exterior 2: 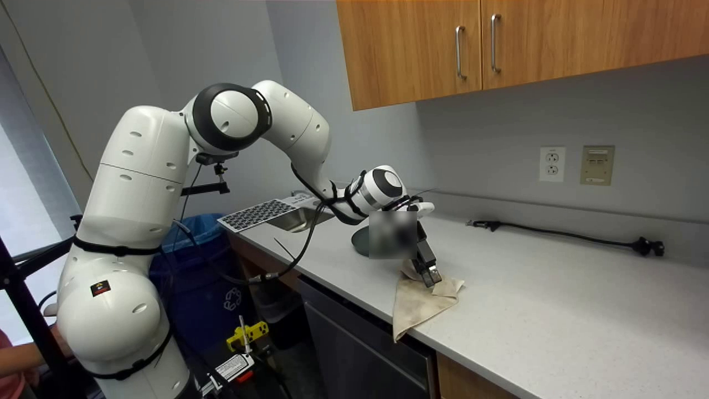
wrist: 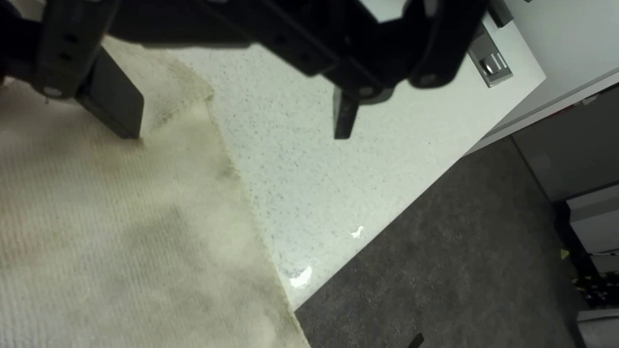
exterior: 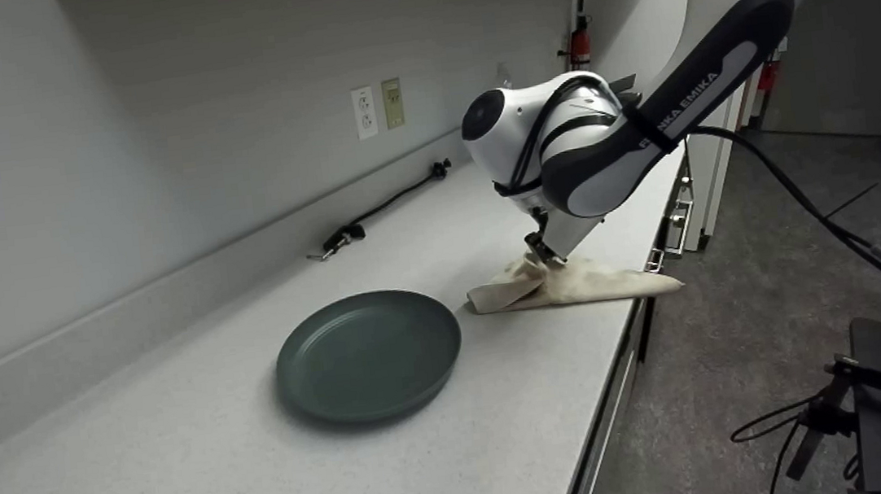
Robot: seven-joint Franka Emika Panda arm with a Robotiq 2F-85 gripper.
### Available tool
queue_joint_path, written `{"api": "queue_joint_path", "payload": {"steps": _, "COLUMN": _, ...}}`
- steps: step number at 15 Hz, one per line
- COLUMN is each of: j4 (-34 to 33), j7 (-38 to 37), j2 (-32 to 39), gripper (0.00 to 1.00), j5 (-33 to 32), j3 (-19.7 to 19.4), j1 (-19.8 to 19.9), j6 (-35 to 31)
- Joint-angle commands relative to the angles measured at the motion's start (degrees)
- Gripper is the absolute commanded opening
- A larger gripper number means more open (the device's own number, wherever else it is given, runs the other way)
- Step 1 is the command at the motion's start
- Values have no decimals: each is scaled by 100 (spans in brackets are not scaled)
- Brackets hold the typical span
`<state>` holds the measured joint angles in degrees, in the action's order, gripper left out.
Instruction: Fold the towel twice
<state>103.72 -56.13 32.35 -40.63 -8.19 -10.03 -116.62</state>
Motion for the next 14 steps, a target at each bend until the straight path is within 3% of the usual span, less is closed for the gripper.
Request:
{"api": "queue_joint_path", "payload": {"steps": 1, "j4": -131, "j7": -197, "j2": 75, "gripper": 100, "j5": -113, "j3": 35, "j1": -41, "j6": 245}}
{"api": "queue_joint_path", "payload": {"steps": 6, "j4": -76, "j7": 222, "j2": 32, "gripper": 100, "j5": 222, "j3": 256, "j1": 127, "j6": 45}}
{"api": "queue_joint_path", "payload": {"steps": 14, "j4": -5, "j7": 638, "j2": 11, "gripper": 100, "j5": 64, "j3": 332, "j1": 183, "j6": -380}}
